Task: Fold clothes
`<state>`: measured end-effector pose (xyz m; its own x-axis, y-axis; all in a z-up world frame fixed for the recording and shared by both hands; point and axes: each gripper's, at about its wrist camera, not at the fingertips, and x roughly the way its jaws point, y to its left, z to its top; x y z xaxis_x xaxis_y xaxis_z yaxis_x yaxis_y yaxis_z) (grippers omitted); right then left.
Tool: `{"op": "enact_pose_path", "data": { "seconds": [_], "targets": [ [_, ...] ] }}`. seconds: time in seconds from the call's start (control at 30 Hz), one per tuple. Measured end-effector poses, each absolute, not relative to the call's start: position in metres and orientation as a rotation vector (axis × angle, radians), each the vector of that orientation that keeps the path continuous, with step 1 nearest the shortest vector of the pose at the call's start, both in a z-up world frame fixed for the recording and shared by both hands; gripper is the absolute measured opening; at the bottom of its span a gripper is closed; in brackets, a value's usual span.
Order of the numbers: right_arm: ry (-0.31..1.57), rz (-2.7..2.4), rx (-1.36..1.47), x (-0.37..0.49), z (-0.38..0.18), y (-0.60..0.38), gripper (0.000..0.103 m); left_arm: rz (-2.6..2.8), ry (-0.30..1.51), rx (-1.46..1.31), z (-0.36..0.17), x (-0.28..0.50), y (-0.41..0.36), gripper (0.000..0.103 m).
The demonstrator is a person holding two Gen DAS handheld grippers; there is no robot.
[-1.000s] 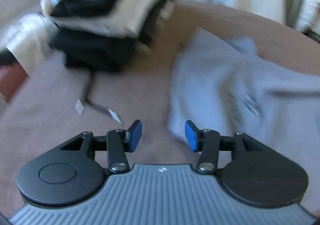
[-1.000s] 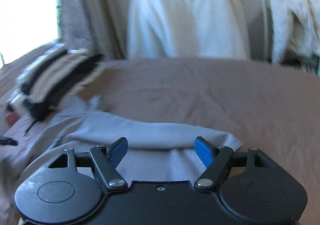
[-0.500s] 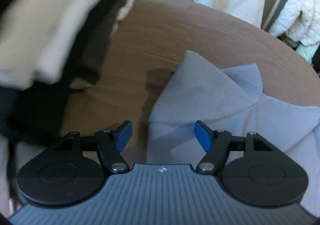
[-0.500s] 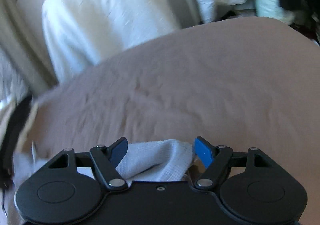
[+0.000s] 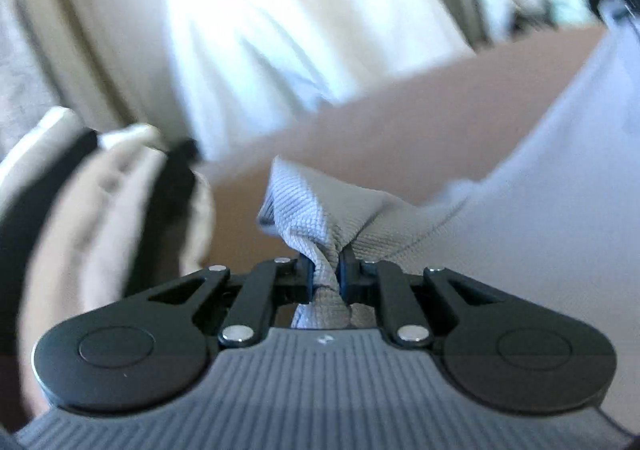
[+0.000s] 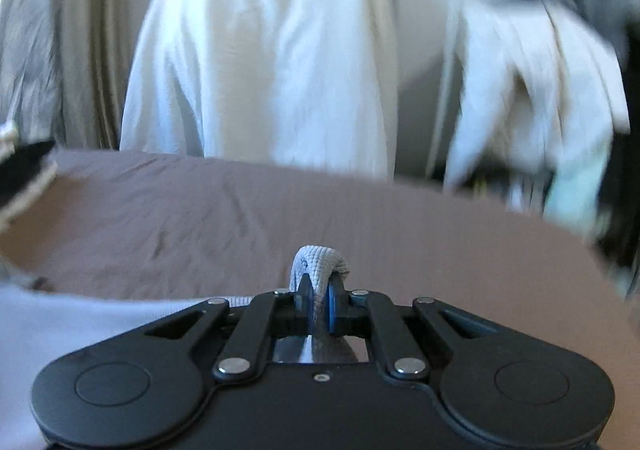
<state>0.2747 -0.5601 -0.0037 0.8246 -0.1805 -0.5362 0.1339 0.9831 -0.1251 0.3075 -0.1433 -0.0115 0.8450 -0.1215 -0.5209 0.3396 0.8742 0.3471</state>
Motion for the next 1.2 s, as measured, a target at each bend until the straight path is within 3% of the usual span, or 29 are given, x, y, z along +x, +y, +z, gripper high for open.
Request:
{"op": "enact_pose_path", "data": {
  "seconds": [0.13,0.23,0.3,0.4,0.63,0.77,1.07,1.2],
  "targets": [
    [0.701,-0.259,-0.185,0.318,-0.022,-0.566,0.013,-0.216,0.595,0.334,-0.025,0.333,-0.144,0.012],
    [0.759,-0.399,-0.245,0.335,-0.044,-0.561,0.032,-0.237,0.706,0.242,-0.051,0.352,-0.142,0.012],
    [0.704,-0.399,-0.169,0.332,-0.038,-0.55,0.056,-0.245,0.721,0.189,-0.058,0.349,-0.134,0.012],
    [0.626,-0.2,0.031,0.327,-0.017,-0.525,0.07,-0.292,0.714,0.137,-0.051,0.335,-0.123,0.012],
    [0.761,0.203,0.479,0.357,-0.006,-0.453,0.071,-0.434,0.593,0.053,-0.032,0.264,-0.098,0.012],
    [0.862,0.393,0.784,0.366,-0.021,-0.404,0.071,-0.577,0.728,0.093,-0.051,0.233,-0.102,0.012],
    [1.019,0.484,0.248,0.341,-0.044,-0.301,0.071,-0.679,0.875,0.096,-0.061,0.229,-0.093,0.02],
    [1.072,0.421,0.269,0.338,-0.077,-0.303,0.071,-0.705,0.923,0.092,-0.063,0.23,-0.087,0.031]
  ]
}}
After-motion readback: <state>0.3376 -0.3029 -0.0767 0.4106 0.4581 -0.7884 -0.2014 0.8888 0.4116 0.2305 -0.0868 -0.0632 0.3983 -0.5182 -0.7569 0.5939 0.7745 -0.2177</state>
